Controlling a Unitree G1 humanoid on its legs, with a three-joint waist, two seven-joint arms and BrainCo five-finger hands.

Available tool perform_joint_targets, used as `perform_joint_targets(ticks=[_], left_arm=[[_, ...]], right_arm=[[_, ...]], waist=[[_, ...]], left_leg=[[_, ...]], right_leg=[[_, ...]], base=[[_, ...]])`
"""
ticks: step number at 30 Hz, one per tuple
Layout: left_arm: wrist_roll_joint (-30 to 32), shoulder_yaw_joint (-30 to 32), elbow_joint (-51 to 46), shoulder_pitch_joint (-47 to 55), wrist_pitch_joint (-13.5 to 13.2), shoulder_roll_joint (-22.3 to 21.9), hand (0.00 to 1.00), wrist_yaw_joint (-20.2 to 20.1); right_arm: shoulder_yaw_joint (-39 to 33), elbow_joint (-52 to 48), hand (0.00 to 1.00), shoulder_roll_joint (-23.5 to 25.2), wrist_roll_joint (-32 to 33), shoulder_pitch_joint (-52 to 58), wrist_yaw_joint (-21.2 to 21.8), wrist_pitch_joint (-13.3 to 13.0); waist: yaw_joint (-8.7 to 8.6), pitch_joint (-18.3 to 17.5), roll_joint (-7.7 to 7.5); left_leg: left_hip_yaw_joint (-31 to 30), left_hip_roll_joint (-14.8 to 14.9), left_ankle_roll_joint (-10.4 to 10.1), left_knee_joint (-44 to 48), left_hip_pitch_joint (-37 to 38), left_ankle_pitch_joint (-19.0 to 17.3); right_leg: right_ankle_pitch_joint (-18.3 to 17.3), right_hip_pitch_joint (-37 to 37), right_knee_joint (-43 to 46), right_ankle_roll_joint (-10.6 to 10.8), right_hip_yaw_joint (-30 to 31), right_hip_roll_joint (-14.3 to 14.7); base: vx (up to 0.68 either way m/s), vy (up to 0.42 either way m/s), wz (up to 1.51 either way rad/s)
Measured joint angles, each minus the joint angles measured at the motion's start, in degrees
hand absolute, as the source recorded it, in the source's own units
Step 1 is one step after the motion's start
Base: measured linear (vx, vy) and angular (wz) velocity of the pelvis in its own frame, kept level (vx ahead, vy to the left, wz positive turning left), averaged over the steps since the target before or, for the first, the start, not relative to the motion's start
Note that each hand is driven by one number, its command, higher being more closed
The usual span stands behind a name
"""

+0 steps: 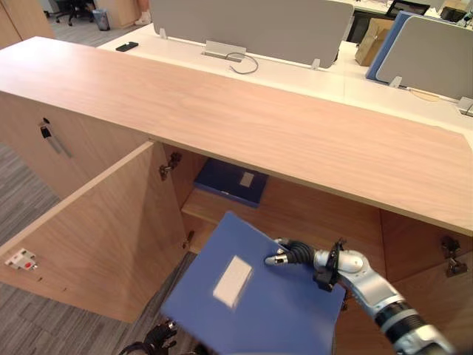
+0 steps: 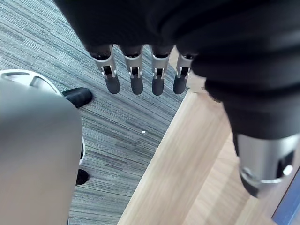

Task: Walk over to the cabinet, pick up the folder, carry it to the office cabinet, place the folder inside the office cabinet, then close the office cabinet door

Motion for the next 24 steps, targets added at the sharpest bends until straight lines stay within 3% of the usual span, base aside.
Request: perform_joint_targets(ticks=[2,5,12,16,19,24], left_arm=[[-0.1,1.3,-1.6,1.1,-0.1,-0.9,0.00,1.2],[-0.4,3.0,-3.0,3.0,-0.2,-0.8,0.00,2.3],[-0.3,4.7,-3.0,5.4,-0.2,-1.8,0.00,3.4],[-0.3,5.1,-3.1,5.9,-0.2,-2.6,0.00,4.0],[-0.5,5.6,-4.2,5.9,-0.2,-3.0,0.00,4.2],[-1.7,5.6,-4.8,4.0,-0.3,-2.9,0.00,4.9]], right_arm=[[-3.7,8.4,1.00,4.7,-0.5,-1.4,-8.9,-0.9],[-7.1,16.9,1.00,12.0,6.1,-1.6,-16.0,-1.2],[-15.1,25.5,1.00,14.8,15.8,-3.1,-22.6,-1.2],[-23.0,25.8,1.00,16.1,29.7,-4.6,-25.5,-2.4],[-26.9,25.7,1.00,18.9,39.1,-5.4,-27.1,-5.2],[-30.7,27.1,1.00,23.3,55.2,-10.9,-30.6,-8.5]], waist=[[0.21,0.5,0.87],[0.41,0.6,1.08],[1.38,1.7,2.60],[1.70,2.8,3.69],[1.72,4.4,4.32],[2.10,8.4,5.27]], left_leg=[[1.8,0.5,-0.4,0.3,0.7,-0.2],[4.0,2.0,-1.4,1.6,1.3,-0.8],[3.7,4.8,-3.2,1.7,1.4,-0.1],[2.7,6.8,-3.7,3.3,1.4,-0.2],[1.2,10.6,-4.1,11.9,-0.4,-4.2],[-3.3,18.1,-4.9,31.8,-10.1,-12.8]], right_leg=[[0.0,0.1,-0.4,0.0,0.1,0.4],[0.1,0.2,-1.4,-0.1,0.8,1.8],[0.6,2.3,-4.9,-1.2,-2.2,4.0],[0.7,3.2,-4.1,-1.3,-6.5,5.0],[-0.1,4.0,-0.8,-2.4,-8.4,5.7],[-8.3,-1.7,12.3,-4.9,-10.6,5.5]], base=[[-0.01,-0.015,-0.36],[0.01,-0.069,-0.41],[0.04,-0.093,0.00],[0.05,-0.091,0.04],[0.03,-0.099,0.05],[-0.08,-0.105,0.16]])
